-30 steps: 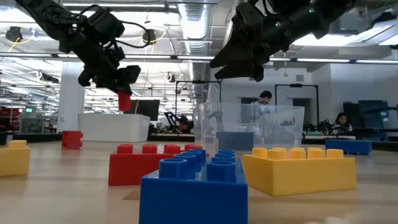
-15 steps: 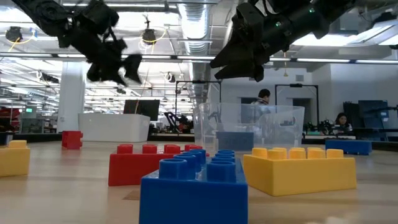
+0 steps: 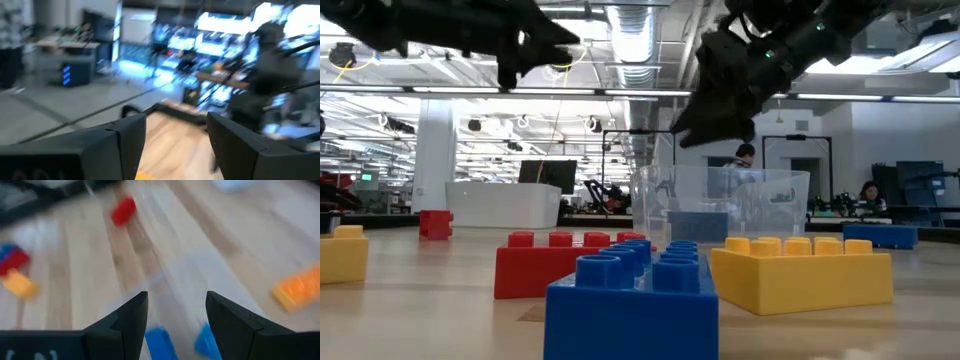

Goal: Sort & place blocks by color
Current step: Put the blue game piece into the transparent bin, then put the yellow game piece into the black bin

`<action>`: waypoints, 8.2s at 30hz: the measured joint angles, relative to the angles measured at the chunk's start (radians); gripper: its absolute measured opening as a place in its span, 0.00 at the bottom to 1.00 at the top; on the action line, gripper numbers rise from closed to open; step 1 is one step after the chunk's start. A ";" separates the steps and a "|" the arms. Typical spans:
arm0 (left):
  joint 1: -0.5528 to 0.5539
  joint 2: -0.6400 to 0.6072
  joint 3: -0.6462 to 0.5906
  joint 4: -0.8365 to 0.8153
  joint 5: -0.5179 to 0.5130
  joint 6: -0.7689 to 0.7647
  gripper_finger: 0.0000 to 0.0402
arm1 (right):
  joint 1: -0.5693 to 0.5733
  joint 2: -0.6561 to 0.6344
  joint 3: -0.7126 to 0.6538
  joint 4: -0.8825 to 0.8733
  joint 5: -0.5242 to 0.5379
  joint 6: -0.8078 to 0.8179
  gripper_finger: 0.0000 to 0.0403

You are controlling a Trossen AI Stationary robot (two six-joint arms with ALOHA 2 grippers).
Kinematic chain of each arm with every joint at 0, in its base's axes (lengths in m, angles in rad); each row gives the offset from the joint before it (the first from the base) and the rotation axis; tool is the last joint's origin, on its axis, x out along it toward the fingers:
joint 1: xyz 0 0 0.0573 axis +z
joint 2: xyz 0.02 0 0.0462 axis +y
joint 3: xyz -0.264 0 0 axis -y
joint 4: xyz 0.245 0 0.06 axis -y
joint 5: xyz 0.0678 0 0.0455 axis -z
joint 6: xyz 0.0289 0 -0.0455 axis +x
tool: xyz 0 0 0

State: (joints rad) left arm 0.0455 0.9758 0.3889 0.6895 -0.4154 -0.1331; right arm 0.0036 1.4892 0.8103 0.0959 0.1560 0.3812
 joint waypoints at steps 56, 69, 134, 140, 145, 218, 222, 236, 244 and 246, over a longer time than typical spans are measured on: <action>-0.077 0.059 -0.066 0.203 -0.010 0.044 0.43 | 0.102 -0.241 -0.211 -0.898 0.007 0.486 0.89; -0.077 0.059 -0.066 0.203 -0.009 0.044 0.43 | 0.015 -0.127 -0.268 -0.734 -0.129 0.358 0.76; -0.061 0.059 -0.066 0.176 -0.035 0.050 0.43 | -0.019 -0.231 -0.481 0.377 0.034 0.074 0.50; -0.061 0.059 -0.066 0.174 -0.035 0.050 0.43 | -0.016 -0.226 -0.480 0.380 0.003 0.140 0.55; -0.061 0.059 -0.066 0.174 -0.036 0.050 0.43 | -0.017 -0.247 -0.469 0.377 0.002 0.142 0.57; -0.062 0.059 -0.061 0.131 0.077 0.023 0.43 | 0.430 0.307 0.317 -0.273 -0.246 -0.202 0.47; -0.062 0.059 -0.061 0.129 0.077 0.020 0.43 | 0.444 0.362 0.319 -0.211 -0.319 -0.134 0.44; -0.062 0.059 -0.061 0.129 0.041 0.041 0.43 | 0.415 0.338 0.326 -0.228 -0.335 -0.128 0.57; -0.039 0.059 -0.061 0.130 0.024 0.069 0.43 | 0.371 0.347 0.326 -0.255 -0.333 -0.143 0.60; -0.035 0.059 -0.061 0.113 0.052 0.060 0.43 | 0.364 0.347 0.325 -0.256 -0.334 -0.140 0.60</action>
State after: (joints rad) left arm 0.0109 1.0344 0.3283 0.8021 -0.3634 -0.0736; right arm 0.3673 1.8366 1.1355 -0.1598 -0.1776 0.2415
